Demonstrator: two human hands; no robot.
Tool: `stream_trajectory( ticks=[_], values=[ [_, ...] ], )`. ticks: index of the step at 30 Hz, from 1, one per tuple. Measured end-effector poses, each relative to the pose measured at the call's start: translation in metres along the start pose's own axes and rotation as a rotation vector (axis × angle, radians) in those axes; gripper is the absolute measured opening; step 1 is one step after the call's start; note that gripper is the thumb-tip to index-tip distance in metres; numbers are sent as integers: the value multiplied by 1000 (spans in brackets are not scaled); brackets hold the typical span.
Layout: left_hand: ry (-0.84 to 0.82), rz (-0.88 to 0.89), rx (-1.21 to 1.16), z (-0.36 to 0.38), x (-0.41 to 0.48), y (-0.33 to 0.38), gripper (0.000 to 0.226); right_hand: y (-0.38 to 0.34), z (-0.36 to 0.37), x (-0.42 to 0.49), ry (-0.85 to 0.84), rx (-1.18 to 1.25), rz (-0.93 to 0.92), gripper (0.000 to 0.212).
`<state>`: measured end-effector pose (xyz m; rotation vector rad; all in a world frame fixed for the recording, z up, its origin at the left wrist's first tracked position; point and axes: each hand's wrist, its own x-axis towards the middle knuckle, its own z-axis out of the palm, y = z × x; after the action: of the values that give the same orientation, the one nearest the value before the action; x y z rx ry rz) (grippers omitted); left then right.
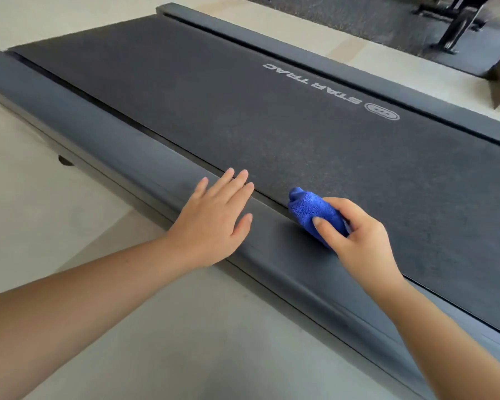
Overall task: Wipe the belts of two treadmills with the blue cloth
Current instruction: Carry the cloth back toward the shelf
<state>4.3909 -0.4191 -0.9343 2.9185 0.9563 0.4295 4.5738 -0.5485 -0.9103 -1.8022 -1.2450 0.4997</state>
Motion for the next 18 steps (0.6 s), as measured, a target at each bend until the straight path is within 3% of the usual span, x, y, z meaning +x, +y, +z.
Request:
stream_trajectory(
  ticks=[4,9,15,18],
  values=[
    [59,-161,44,-20,-18,-41,53,-37,43,24,-144,28,-62,36],
    [19,-363,142,-50,-59,-100,55,-79,93,47,-338,18,-86,41],
    [-46,-584,162,-95,-93,-139,57,-144,142,61,-445,94,-47,33],
    [-3,-673,160,-114,-122,-148,55,-176,161,62,-480,126,-39,33]
  ],
)
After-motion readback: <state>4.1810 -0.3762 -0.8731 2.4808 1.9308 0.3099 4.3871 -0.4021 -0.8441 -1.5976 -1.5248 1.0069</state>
